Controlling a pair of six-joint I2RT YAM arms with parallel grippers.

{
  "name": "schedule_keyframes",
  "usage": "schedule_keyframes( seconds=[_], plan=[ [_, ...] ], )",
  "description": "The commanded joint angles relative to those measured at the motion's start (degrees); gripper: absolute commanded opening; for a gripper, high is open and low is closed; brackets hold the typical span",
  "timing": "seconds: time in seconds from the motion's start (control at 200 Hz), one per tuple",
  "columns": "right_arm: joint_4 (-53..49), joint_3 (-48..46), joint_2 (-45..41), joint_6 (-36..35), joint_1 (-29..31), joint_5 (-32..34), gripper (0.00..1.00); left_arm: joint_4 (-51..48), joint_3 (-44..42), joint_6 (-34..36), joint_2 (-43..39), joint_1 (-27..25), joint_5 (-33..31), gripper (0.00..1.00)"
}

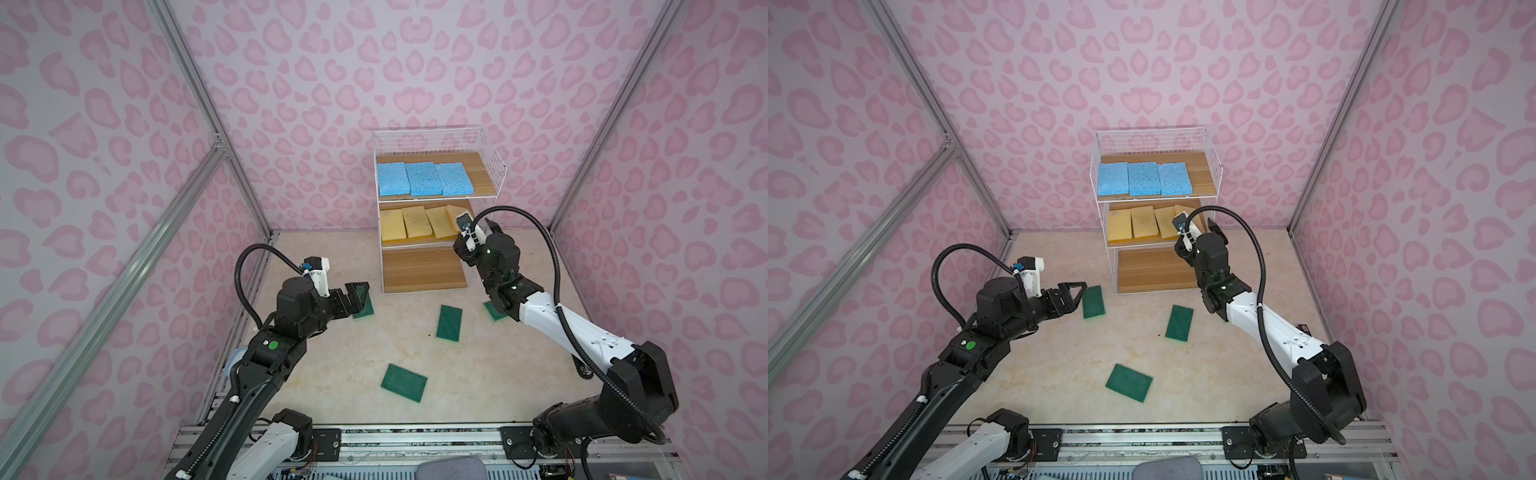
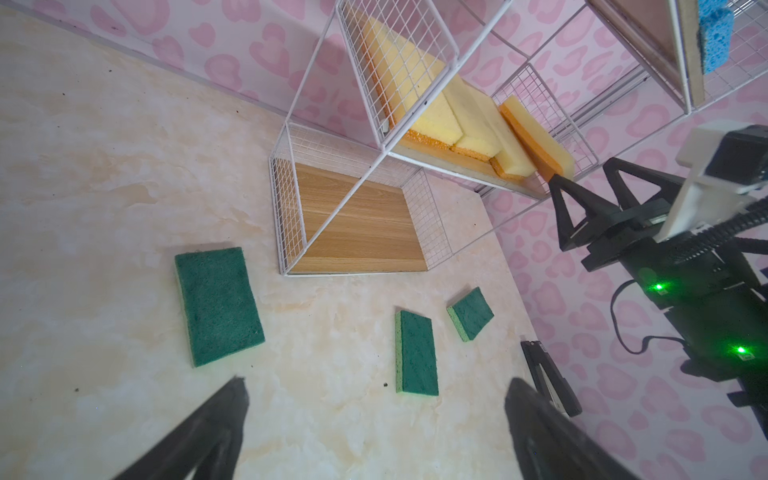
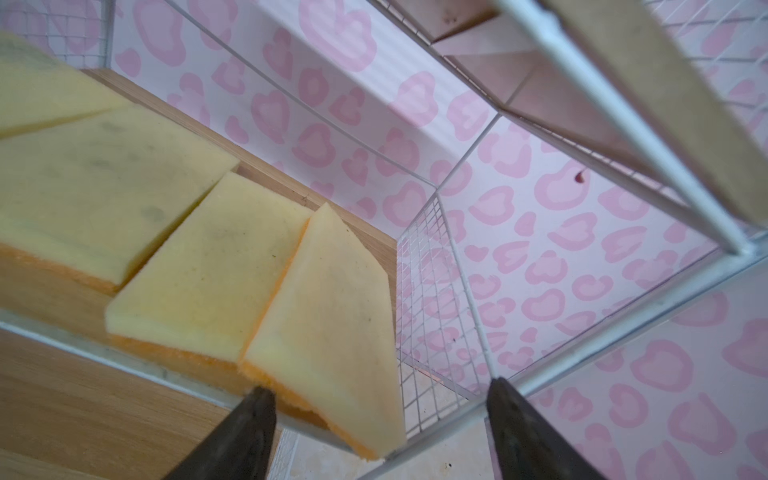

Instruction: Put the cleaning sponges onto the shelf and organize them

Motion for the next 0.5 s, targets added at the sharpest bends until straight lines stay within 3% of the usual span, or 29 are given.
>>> schedule_keyframes(
  seconds=[0.0,0.14,0.325,0.41,0.495],
  plan=[
    [-2.0,-1.0,-1.2,3.3,0.0,-3.3,0.87,0.4,0.5,-0.2,-0.2,0.1,0.5,0.98],
    [-5.7,-1.0,-3.7,9.4,-0.7,-6.8,0.89,0.3,0.9,-0.3,-0.1,0.1,0.7,0.98],
    [-5.0,-4.9,-10.6,26.6,-3.9,-13.7,0.84,0.2,1.9,0.0,0.5,0.2,1.3,0.98],
    [-3.9,-7.3,-13.6,36.9,-5.7,-15.2,0.81,0.3,2.4,0.0,0.9,0.2,1.7,0.98],
    [-1.2,-11.4,-16.1,53.3,-9.3,-17.7,0.77,0.6,2.8,0.0,1.5,0.3,2.1,0.98]
  ],
)
